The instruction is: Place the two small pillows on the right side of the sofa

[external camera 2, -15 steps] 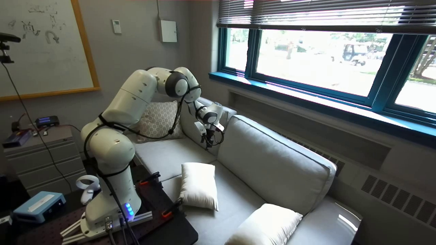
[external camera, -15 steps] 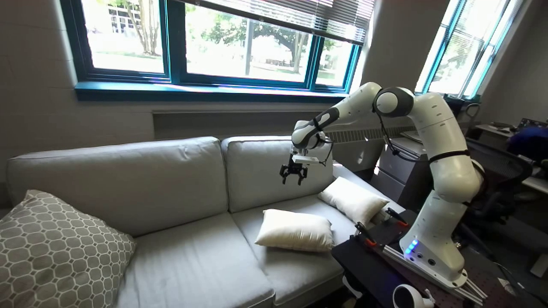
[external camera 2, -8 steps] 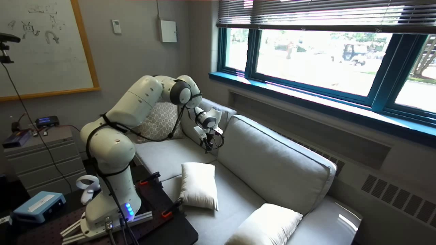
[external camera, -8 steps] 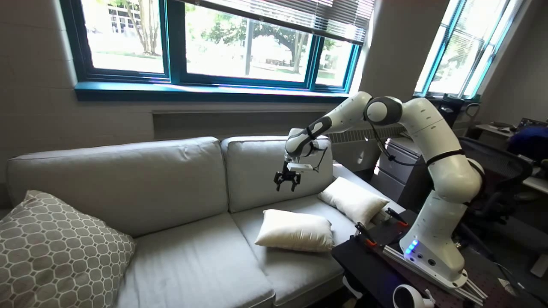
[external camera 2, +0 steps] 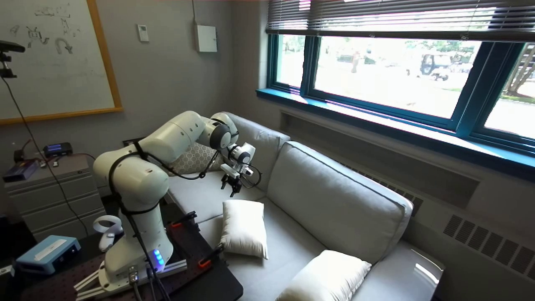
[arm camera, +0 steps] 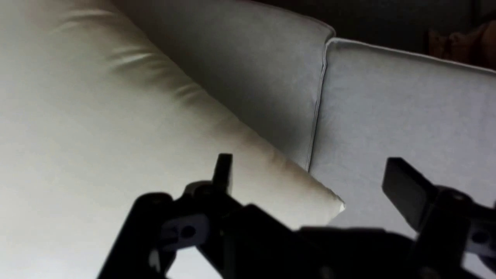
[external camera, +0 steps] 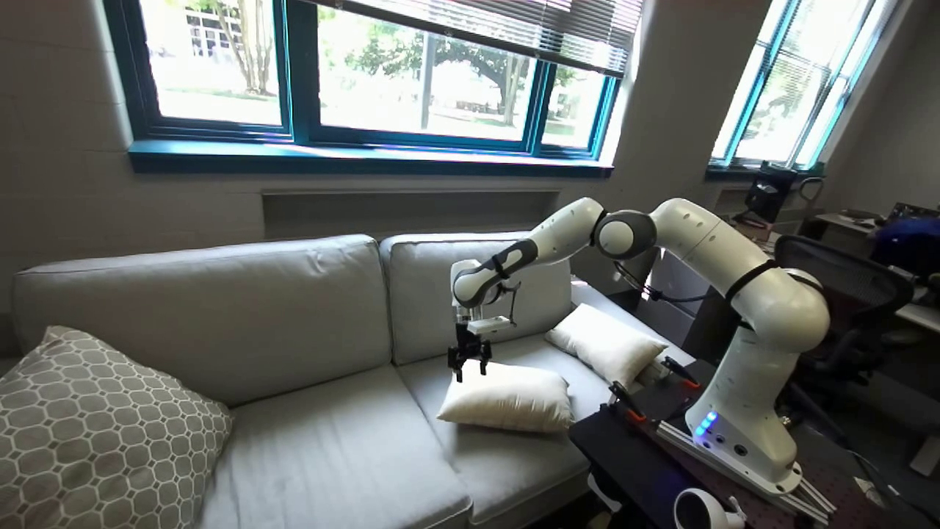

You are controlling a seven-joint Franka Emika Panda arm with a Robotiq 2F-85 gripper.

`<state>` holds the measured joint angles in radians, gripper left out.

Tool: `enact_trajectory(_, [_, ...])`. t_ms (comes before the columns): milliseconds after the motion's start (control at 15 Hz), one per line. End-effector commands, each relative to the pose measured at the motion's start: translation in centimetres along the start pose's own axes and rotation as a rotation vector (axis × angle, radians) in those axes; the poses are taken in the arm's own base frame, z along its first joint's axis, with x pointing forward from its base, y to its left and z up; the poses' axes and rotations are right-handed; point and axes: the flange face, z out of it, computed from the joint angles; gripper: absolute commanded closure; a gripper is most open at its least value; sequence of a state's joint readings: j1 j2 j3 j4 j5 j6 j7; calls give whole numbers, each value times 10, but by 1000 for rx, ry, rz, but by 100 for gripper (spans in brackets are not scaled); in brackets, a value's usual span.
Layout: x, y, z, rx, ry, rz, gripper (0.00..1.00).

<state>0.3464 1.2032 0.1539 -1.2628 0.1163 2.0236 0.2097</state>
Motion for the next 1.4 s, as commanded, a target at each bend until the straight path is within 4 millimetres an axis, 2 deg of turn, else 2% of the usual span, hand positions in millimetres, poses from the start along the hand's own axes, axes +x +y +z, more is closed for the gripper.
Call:
enact_trajectory(0, [1,-9,12,-31,-29,-7,0])
enact_trajectory(200, [4,-19,23,-61,-42,-16,0])
enact_trajectory(267, [1,-17,13,-44,-15,-17,0])
enact_trajectory(400, [9,-21,13,-72,66,4,0])
enact_trajectory(533, [20,-28,26,-139,141,-9,0])
enact_trajectory(733, [26,-39,55,-262,204,-62,0])
enact_trajectory(1067, [24,-51,111,-324,156,-106,0])
enact_trajectory(1267, [27,-39,133,-387,139,-92,0])
enact_trajectory(1333, [21,-22,126,-426,138,-62,0])
